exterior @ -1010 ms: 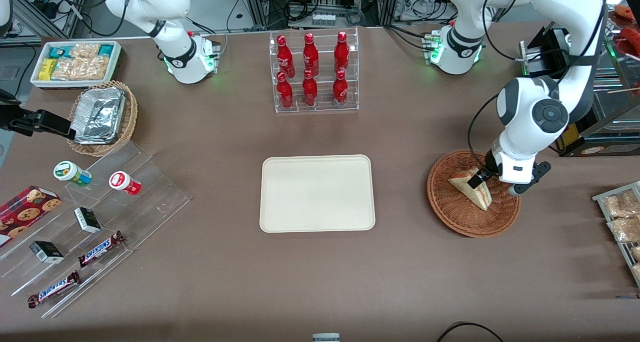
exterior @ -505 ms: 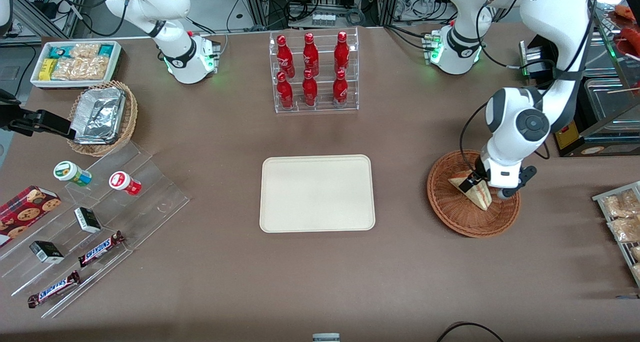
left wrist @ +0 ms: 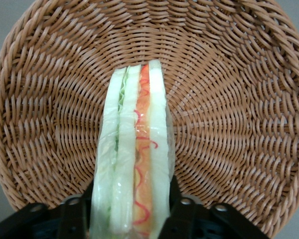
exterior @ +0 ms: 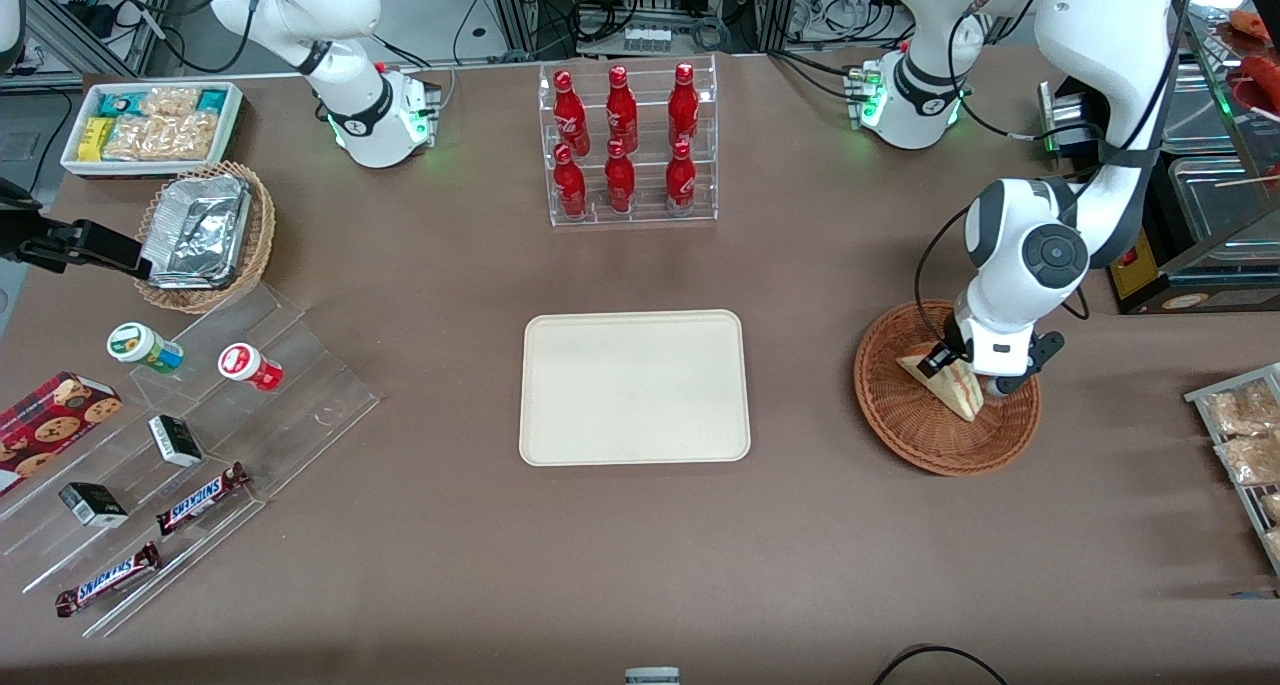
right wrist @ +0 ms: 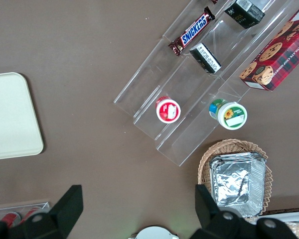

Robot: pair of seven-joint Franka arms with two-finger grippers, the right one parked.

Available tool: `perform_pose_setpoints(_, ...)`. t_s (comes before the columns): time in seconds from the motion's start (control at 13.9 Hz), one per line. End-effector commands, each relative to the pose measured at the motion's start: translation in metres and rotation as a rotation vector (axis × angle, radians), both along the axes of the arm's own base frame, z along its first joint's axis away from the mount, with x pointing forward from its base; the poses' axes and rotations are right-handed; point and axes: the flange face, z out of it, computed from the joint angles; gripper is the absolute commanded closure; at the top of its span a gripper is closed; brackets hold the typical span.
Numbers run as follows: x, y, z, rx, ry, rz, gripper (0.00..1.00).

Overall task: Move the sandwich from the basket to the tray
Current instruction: 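Lower the left gripper and close it on the wrapped sandwich, then lift the sandwich and carry it with the left gripper to the tray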

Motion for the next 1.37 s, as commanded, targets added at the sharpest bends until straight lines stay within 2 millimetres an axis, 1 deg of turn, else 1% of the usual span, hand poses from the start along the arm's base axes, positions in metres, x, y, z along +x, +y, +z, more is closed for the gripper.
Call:
perform_pose_setpoints(0.0, 0.0, 0.0, 0.022, 0.008, -0.026, -0.005, 1.0)
perform_pose_setpoints(0.07, -0.002, -0.001, 0.038, 0.015, -0.008, -0.024, 1.0)
perform_pose_setpoints(0.14, -0.002, -0.003, 0.059, 0.02, -0.001, -0.045, 1.0)
perform_pose_setpoints(0.29, -0.005, -0.026, 0.101, 0.027, 0.025, -0.098, 1.0)
perform_pose_setpoints(0.36, -0.005, -0.042, 0.121, 0.033, 0.044, -0.124, 1.0)
perform_pose_setpoints(0.43, -0.005, -0.066, 0.139, 0.037, 0.055, -0.164, 1.0)
perform_pose_setpoints(0.58, -0.007, -0.122, 0.173, 0.038, 0.065, -0.24, 1.0)
perform_pose_setpoints(0.65, -0.011, -0.149, 0.18, 0.026, 0.058, -0.284, 1.0)
perform_pose_setpoints(0.72, -0.017, -0.182, 0.178, 0.018, 0.059, -0.338, 1.0)
perform_pose_setpoints(0.79, -0.022, -0.21, 0.17, 0.011, 0.067, -0.369, 1.0)
perform_pose_setpoints(0.94, -0.03, -0.275, 0.15, 0.001, 0.08, -0.451, 1.0)
perform_pose_setpoints(1.01, -0.032, -0.301, 0.142, -0.008, 0.083, -0.501, 1.0)
perform_pose_setpoints(1.08, -0.028, -0.32, 0.136, -0.021, 0.086, -0.525, 1.0)
perform_pose_setpoints(1.15, -0.031, -0.347, 0.129, -0.035, 0.088, -0.555, 1.0)
perform_pose_setpoints(1.23, -0.039, -0.374, 0.119, -0.039, 0.093, -0.592, 1.0)
perform_pose_setpoints(1.3, -0.042, -0.396, 0.105, -0.034, 0.097, -0.622, 1.0)
